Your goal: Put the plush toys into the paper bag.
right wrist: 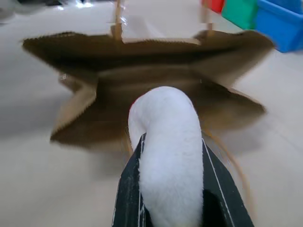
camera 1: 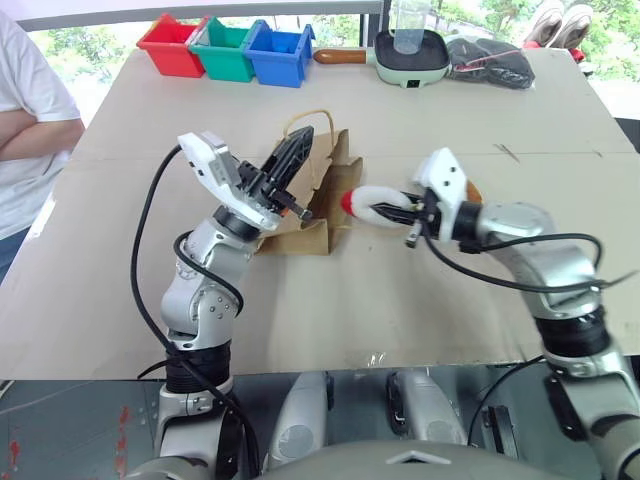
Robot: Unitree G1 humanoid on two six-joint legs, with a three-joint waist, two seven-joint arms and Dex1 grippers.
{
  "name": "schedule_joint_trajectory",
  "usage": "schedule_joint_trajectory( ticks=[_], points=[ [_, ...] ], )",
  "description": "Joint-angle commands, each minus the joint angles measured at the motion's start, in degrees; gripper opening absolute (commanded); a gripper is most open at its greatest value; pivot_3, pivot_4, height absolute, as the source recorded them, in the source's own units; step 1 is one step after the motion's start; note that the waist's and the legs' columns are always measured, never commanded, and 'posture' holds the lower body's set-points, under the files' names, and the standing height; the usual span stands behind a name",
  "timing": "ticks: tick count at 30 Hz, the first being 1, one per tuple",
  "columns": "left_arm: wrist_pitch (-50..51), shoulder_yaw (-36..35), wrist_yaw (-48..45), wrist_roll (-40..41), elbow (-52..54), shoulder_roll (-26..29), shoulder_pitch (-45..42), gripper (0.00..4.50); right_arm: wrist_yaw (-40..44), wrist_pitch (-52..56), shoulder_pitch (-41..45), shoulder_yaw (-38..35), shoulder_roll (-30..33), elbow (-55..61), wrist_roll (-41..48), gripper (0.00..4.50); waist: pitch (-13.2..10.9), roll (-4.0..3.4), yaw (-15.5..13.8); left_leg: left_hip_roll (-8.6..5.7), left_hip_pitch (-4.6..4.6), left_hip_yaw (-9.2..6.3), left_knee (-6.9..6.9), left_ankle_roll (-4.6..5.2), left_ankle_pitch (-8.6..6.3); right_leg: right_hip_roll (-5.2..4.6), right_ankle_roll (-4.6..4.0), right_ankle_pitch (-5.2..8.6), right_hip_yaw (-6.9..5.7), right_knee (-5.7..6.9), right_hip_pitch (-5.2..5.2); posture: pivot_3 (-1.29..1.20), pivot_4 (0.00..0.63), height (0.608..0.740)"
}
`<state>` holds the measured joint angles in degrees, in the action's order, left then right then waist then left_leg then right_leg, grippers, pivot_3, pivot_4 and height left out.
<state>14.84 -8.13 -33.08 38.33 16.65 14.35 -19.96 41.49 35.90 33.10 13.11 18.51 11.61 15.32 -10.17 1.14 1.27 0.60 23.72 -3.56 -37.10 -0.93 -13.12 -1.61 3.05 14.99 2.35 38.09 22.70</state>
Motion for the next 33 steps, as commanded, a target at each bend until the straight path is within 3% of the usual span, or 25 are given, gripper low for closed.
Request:
schedule_joint_trajectory(
  ticks=[1,9,13,16,21,29,33],
  points=[
    [-0.4,0.8,-1.0,0.0,2.8,0.8,-0.4,0.00,-0.9,-2.7,1.9,1.3,-4.2,-2.9,0.4,0.07,0.0,0.00,-0.1,0.00,0.02,0.00,0.01,0.00,0.00,-0.01,0.00,0.00,-0.01,0.00,0.01,0.00,0.150,0.740],
    [0.2,2.5,0.1,0.0,4.3,0.2,0.3,0.00,2.7,-13.4,6.1,8.1,-14.7,-20.3,-3.1,0.07,0.0,-0.01,-0.3,-0.03,0.03,0.01,0.00,0.00,0.00,-0.05,0.00,0.00,-0.02,-0.02,0.01,0.00,0.150,0.740],
    [0.7,3.4,0.9,0.3,5.1,-0.8,0.6,0.00,-0.3,-20.6,11.6,6.1,-22.1,-38.2,-4.9,0.07,0.0,0.00,0.1,-0.02,-0.01,-0.01,0.01,-0.01,0.01,-0.01,-0.01,-0.01,-0.01,0.01,0.01,0.00,0.150,0.740],
    [0.9,3.3,1.5,0.6,5.9,-0.8,1.1,0.00,0.3,-24.2,13.0,3.7,-24.2,-44.6,-4.5,1.19,0.0,-0.01,0.0,-0.01,0.00,-0.04,0.02,-0.02,0.01,-0.01,-0.01,-0.01,-0.04,0.02,0.02,0.00,0.150,0.740],
    [0.6,0.8,3.4,1.8,6.2,-0.7,2.0,0.00,4.3,-18.8,6.6,3.3,-20.3,-31.3,-2.2,3.45,0.0,-0.01,-0.4,-0.06,0.06,-0.02,0.01,-0.01,0.01,-0.09,-0.01,-0.01,-0.04,-0.04,0.03,0.00,0.150,0.740],
    [-0.5,-1.1,1.5,2.6,2.9,-0.1,2.9,0.00,4.1,-6.4,-2.3,0.7,-8.7,-7.5,0.8,3.45,0.0,-0.01,-0.1,-0.04,0.01,-0.03,0.00,0.00,0.00,-0.06,-0.01,0.00,-0.03,0.03,0.02,0.00,0.150,0.740],
    [-1.9,-1.1,0.1,2.1,0.0,-0.7,1.9,0.00,1.8,-1.7,-5.4,-1.5,-6.7,0.3,3.4,3.45,0.0,-0.02,-0.1,-0.01,0.01,-0.03,-0.01,0.00,0.00,-0.01,-0.01,0.00,-0.02,0.04,0.02,0.00,0.150,0.740]
  ],
)
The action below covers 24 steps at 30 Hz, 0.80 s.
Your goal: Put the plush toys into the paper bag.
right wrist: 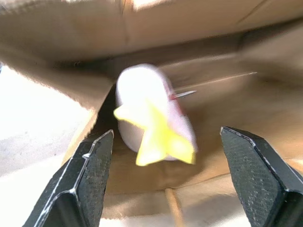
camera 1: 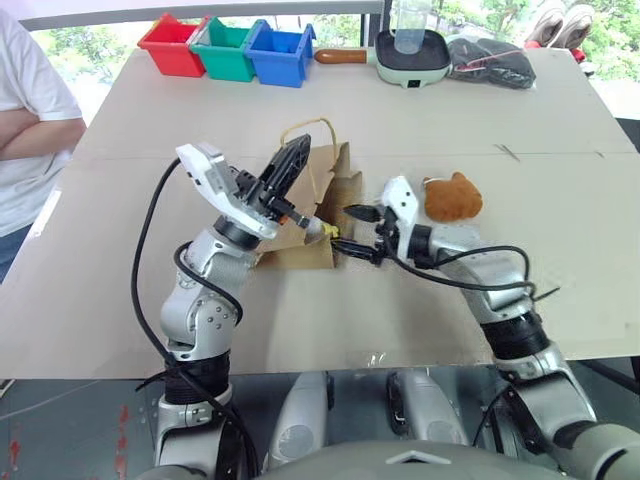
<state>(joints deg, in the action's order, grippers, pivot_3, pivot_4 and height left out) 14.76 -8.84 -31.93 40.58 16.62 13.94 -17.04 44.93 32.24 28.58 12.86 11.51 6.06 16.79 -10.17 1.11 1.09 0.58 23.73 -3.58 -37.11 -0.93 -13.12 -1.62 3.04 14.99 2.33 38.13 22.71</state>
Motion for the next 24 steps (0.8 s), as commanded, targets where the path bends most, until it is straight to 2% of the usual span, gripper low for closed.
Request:
schedule_joint_trajectory(
  ticks=[1,5,7,9,13,15,18,24],
  points=[
    [-1.9,-0.1,-1.3,-0.2,0.2,-0.3,-1.0,0.00,-2.6,3.1,-1.4,-1.8,0.6,7.1,2.2,3.45,0.0,0.00,0.0,0.00,0.01,0.02,0.00,0.00,0.00,-0.01,0.00,0.00,0.02,0.00,0.00,0.00,0.150,0.740],
    [-2.0,-0.1,-1.4,-0.3,0.0,-0.3,-1.6,0.00,-6.0,7.0,-2.2,-7.6,4.5,11.3,3.4,3.45,0.0,0.00,-0.2,-0.01,0.02,0.02,-0.01,0.00,0.00,-0.02,0.00,0.00,0.01,-0.01,0.00,0.00,0.150,0.740],
    [-2.0,-0.4,-1.6,-0.3,-0.6,0.1,-2.1,0.00,-8.6,7.4,-2.6,-11.2,10.3,11.3,0.1,3.45,0.0,0.00,-0.5,-0.05,0.04,0.02,-0.03,0.00,0.00,-0.06,0.01,0.00,0.01,-0.03,-0.02,0.00,0.150,0.740],
    [-1.9,-0.5,-1.8,-0.2,-0.7,0.3,-2.2,0.00,-10.0,7.2,-2.8,-11.8,13.3,10.8,-1.5,3.45,0.0,0.01,-0.6,-0.12,0.06,0.00,-0.07,0.01,0.00,-0.13,0.02,0.00,-0.02,-0.06,-0.04,0.00,0.150,0.740],
    [-1.4,0.1,-1.7,0.0,-0.5,0.1,-3.0,0.00,-17.0,9.4,0.5,-11.8,16.4,-0.1,-7.9,3.45,0.0,0.02,0.0,-0.05,0.01,0.06,-0.03,0.01,0.00,-0.06,0.01,0.00,0.03,-0.07,-0.04,0.00,0.150,0.740],
    [-1.2,0.2,-1.5,0.0,-0.6,0.1,-3.5,0.00,-17.5,9.9,1.4,-11.0,16.5,-2.7,-8.7,3.45,0.0,0.01,0.1,-0.01,0.00,0.06,-0.02,0.01,0.00,0.00,0.01,0.00,0.06,-0.03,-0.02,0.00,0.150,0.740],
    [-1.2,0.2,-1.5,0.0,-1.0,0.2,-4.2,0.00,-16.7,9.5,1.6,-10.1,15.6,-5.5,-8.7,2.59,0.0,0.01,0.1,0.01,0.01,0.08,-0.01,0.01,0.00,0.02,0.00,0.00,0.08,-0.04,-0.01,0.00,0.150,0.740],
    [-0.9,0.3,-1.3,0.1,-0.4,0.1,-4.2,0.00,-15.2,2.1,0.6,-8.8,16.5,-5.7,-10.7,0.03,0.0,0.02,-0.1,-0.01,0.01,0.10,-0.07,0.01,0.00,-0.01,0.02,-0.01,0.09,-0.05,-0.05,0.00,0.150,0.740]
  ],
)
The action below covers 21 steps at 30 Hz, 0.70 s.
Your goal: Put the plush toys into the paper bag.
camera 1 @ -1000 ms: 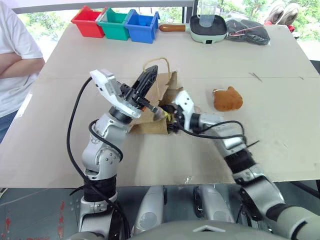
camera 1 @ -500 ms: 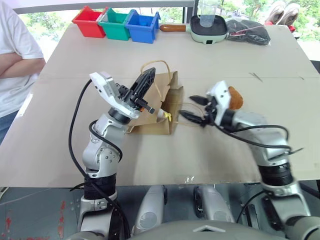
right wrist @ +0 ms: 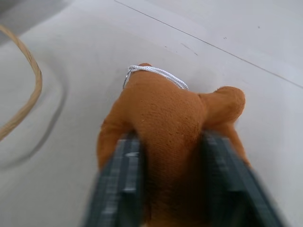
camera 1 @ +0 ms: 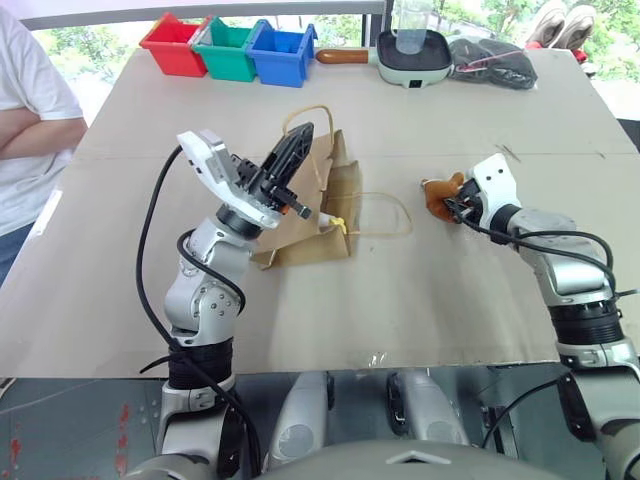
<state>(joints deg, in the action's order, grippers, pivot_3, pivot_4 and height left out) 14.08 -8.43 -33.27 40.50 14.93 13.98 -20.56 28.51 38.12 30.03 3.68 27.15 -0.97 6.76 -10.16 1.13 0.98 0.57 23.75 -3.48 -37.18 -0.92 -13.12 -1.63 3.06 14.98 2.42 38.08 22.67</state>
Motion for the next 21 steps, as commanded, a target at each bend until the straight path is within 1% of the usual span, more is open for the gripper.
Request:
schedule_joint_trajectory(
  ticks=[1,4,7,9,11,14,18,21],
  points=[
    [0.0,-0.1,0.0,0.6,1.6,0.0,-0.7,0.00,2.5,-5.4,-1.2,-0.4,0.8,3.1,0.5,0.03,0.0,0.00,0.0,0.00,0.00,0.00,0.00,0.00,0.00,0.00,0.00,0.00,0.00,0.00,0.00,0.00,0.150,0.740],
    [1.2,0.1,-0.9,2.2,2.6,0.1,-0.4,0.00,7.6,-9.9,-1.7,-0.5,1.2,9.2,3.7,0.03,0.0,-0.02,0.1,0.00,0.02,-0.02,0.01,0.00,0.00,0.01,0.00,0.00,-0.01,0.00,0.01,0.00,0.150,0.740],
    [2.4,0.4,-1.8,3.2,3.0,0.4,-0.4,0.00,10.6,-9.2,-0.3,0.6,0.1,13.4,6.4,0.03,0.0,-0.03,0.3,0.02,0.01,-0.02,0.02,0.00,0.00,0.02,0.00,0.00,0.00,0.01,0.03,0.00,0.150,0.740],
    [2.7,0.6,-2.7,3.2,2.7,0.7,-0.7,0.00,11.7,-9.4,1.7,3.1,-0.9,14.0,6.0,0.03,0.0,-0.03,0.3,0.03,0.00,-0.04,0.02,0.00,0.00,0.03,0.00,0.00,-0.02,0.02,0.02,0.00,0.150,0.740],
    [2.7,0.9,-3.3,3.0,2.0,0.7,-1.3,0.00,11.3,-9.7,4.4,5.6,-3.1,11.8,4.6,0.03,0.0,-0.03,0.2,0.03,-0.01,-0.04,0.01,0.00,0.00,0.03,0.00,0.00,-0.03,0.02,0.02,0.00,0.150,0.740],
    [2.4,1.6,-3.9,2.4,0.9,0.0,-2.1,0.00,10.7,-14.3,8.5,11.9,-6.8,4.7,-0.5,0.03,0.0,-0.02,0.2,0.02,0.00,-0.04,0.00,0.00,0.00,0.03,0.00,0.00,-0.04,0.02,0.02,0.00,0.150,0.740],
    [1.9,2.5,-4.3,1.7,-0.1,-0.8,-2.8,0.00,9.6,-19.4,11.6,15.2,-12.3,-4.2,-3.3,0.03,0.0,-0.02,-0.1,0.00,0.02,-0.05,0.00,-0.01,0.01,0.00,0.00,0.00,-0.06,0.00,0.02,0.00,0.150,0.740],
    [1.7,2.8,-4.7,1.2,-0.1,-1.1,-2.7,0.00,11.3,-23.8,13.1,16.6,-15.7,-9.0,-3.6,0.03,0.0,-0.02,0.0,-0.01,0.04,-0.03,0.00,-0.03,0.02,-0.02,-0.01,0.00,-0.05,-0.01,0.04,0.00,0.150,0.740]
  ],
)
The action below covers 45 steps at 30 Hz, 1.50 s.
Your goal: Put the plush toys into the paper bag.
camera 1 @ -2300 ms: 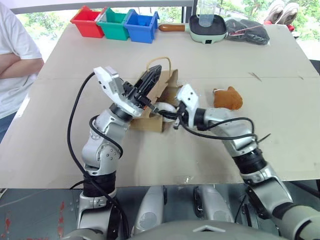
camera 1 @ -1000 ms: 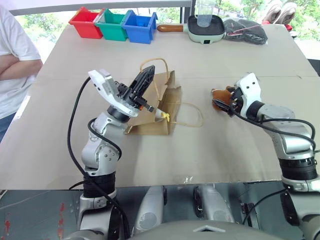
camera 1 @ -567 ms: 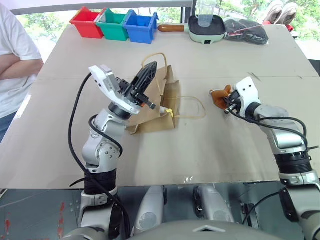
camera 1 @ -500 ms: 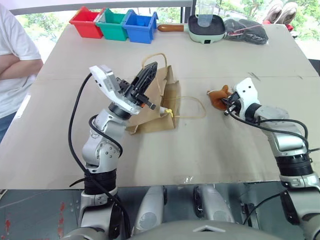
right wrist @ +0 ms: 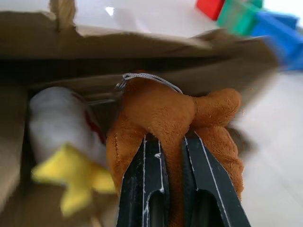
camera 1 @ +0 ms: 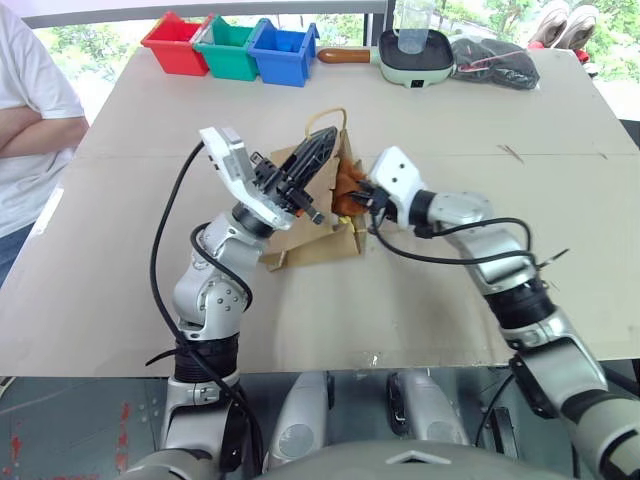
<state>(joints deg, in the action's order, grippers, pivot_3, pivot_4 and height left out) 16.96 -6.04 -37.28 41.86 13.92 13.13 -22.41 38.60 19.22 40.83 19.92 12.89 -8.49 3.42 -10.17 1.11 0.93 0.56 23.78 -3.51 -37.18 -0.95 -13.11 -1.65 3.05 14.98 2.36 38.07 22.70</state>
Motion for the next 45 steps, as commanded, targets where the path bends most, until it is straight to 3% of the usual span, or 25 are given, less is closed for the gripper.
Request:
schedule_joint_trajectory(
  ticks=[1,7,14,23,24,26,27,31,36,41,45],
  points=[
    [-1.2,0.4,-0.7,-0.3,0.9,-0.3,-0.8,0.00,1.9,-6.1,2.5,0.4,-1.9,-2.4,-0.4,0.03,0.0,0.00,0.1,0.00,0.00,0.00,0.01,0.00,0.00,0.00,0.00,0.00,0.00,0.01,0.02,0.00,0.150,0.740],
    [-1.9,0.2,-0.8,-1.1,0.5,-0.4,-0.7,0.00,11.4,-5.5,-0.6,0.7,-2.3,2.4,5.4,0.03,0.0,-0.01,0.0,0.00,0.00,-0.03,0.01,0.01,-0.01,0.00,0.00,0.00,-0.01,0.01,0.01,0.00,0.150,0.740],
    [-1.3,0.7,-1.3,0.0,2.0,-1.0,0.5,0.00,-1.3,-7.8,1.2,-2.3,-5.7,-5.5,-1.0,0.03,0.0,-0.01,0.1,0.00,-0.07,-0.03,0.01,0.01,-0.01,0.01,0.00,0.00,-0.01,0.10,0.01,0.00,0.150,0.740],
    [-0.9,1.8,-2.9,-0.1,2.5,-0.6,1.3,0.00,9.1,-14.8,-0.9,0.0,-9.5,-13.1,2.1,0.03,0.0,-0.01,0.3,0.01,-0.05,-0.02,0.04,0.01,-0.01,0.01,0.00,0.00,0.00,0.05,0.02,0.00,0.150,0.740],
    [-0.9,1.8,-3.1,-0.2,2.4,-0.3,1.4,0.00,9.9,-14.8,-1.0,-0.4,-9.5,-13.2,2.6,0.68,0.0,-0.01,0.3,0.01,-0.05,-0.01,0.03,0.01,-0.01,0.01,0.00,0.00,0.01,0.05,0.01,0.00,0.150,0.740],
    [-1.1,1.5,-3.6,-0.4,2.2,0.4,1.6,0.00,11.9,-14.1,-2.0,-0.8,-8.5,-11.5,3.7,1.30,0.0,-0.01,0.2,0.00,-0.05,-0.02,0.02,0.01,-0.01,0.01,0.00,0.00,0.00,0.06,0.00,0.00,0.150,0.740],
    [-1.2,1.2,-3.7,-0.4,2.2,0.7,1.6,0.00,11.4,-13.9,-2.5,-1.3,-8.0,-10.5,3.7,1.93,0.0,-0.01,0.2,0.00,-0.05,-0.02,0.01,0.01,-0.01,0.01,0.00,0.00,0.00,0.06,0.00,0.00,0.150,0.740],
    [-0.9,0.0,-3.7,0.4,2.9,2.1,1.7,0.00,10.2,-8.3,-6.2,-4.2,-3.9,-1.1,5.3,3.42,0.0,-0.01,0.1,0.00,-0.04,-0.04,0.02,0.01,-0.01,0.00,0.00,0.00,-0.02,0.06,0.01,0.00,0.150,0.740],
    [0.1,-2.2,-4.1,2.8,4.7,4.2,2.7,0.00,8.3,6.5,-14.1,-10.9,5.2,18.7,10.4,3.42,0.0,-0.02,-0.3,0.00,-0.02,-0.05,0.02,0.02,-0.01,-0.03,0.00,0.00,-0.02,0.05,0.01,0.00,0.150,0.740],
    [0.6,-3.5,-3.8,4.6,5.1,4.6,1.9,0.00,6.5,18.4,-20.8,-16.1,11.6,30.5,15.8,3.42,0.0,-0.02,0.1,0.01,-0.05,-0.03,0.02,0.02,-0.01,-0.01,0.00,0.01,0.00,0.04,-0.01,0.00,0.150,0.740],
    [1.2,-4.7,-3.8,6.2,5.1,5.1,0.1,0.00,0.6,31.7,-25.6,-22.9,11.2,34.9,22.8,3.42,0.0,-0.01,-0.1,0.01,-0.02,-0.04,0.02,0.02,-0.02,-0.01,0.00,0.01,-0.02,0.03,-0.02,0.00,0.150,0.740]
  ],
)
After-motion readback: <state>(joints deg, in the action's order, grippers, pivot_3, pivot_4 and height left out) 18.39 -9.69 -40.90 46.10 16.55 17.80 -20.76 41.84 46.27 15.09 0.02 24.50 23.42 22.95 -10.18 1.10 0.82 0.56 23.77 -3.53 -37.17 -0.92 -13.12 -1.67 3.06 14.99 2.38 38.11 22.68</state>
